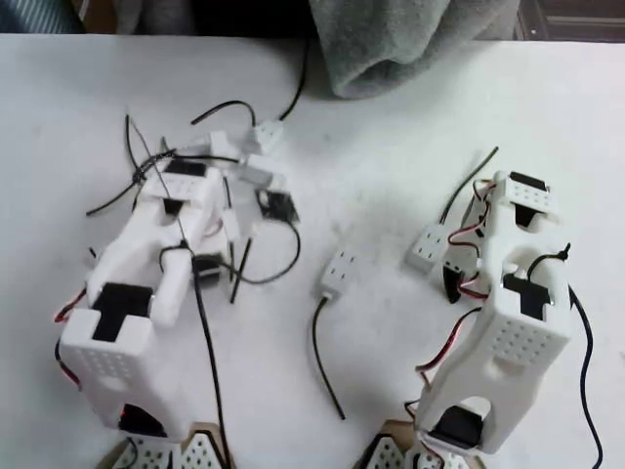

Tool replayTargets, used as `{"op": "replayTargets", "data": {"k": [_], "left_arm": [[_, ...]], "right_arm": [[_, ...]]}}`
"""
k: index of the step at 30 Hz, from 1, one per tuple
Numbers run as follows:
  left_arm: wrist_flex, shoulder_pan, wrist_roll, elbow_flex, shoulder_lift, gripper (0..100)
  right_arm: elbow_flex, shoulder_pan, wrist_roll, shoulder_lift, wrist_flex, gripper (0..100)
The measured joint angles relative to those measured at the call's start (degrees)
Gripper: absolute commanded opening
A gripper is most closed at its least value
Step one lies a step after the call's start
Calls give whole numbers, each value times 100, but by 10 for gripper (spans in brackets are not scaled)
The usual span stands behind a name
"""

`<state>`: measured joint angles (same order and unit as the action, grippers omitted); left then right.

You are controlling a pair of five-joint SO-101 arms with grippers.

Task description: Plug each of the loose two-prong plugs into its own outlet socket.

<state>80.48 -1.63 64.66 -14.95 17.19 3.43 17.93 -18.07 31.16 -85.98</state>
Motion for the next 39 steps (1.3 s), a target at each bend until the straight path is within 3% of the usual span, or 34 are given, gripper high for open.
{"op": "replayTargets", "data": {"k": [8, 19, 31, 39], "left_arm": [[325, -510, -1073, 176, -2215, 23], [193, -1635, -3710, -35, -6013, 23], [-3191, -2497, -5371, -4053, -9292, 23], [-4870, -2514, -5793, -6295, -11341, 23]], "right_arm": [[0, 0, 0, 0, 0, 390], [0, 0, 0, 0, 0, 390], [0, 0, 0, 0, 0, 390], [0, -141, 0, 9, 18, 390]]}}
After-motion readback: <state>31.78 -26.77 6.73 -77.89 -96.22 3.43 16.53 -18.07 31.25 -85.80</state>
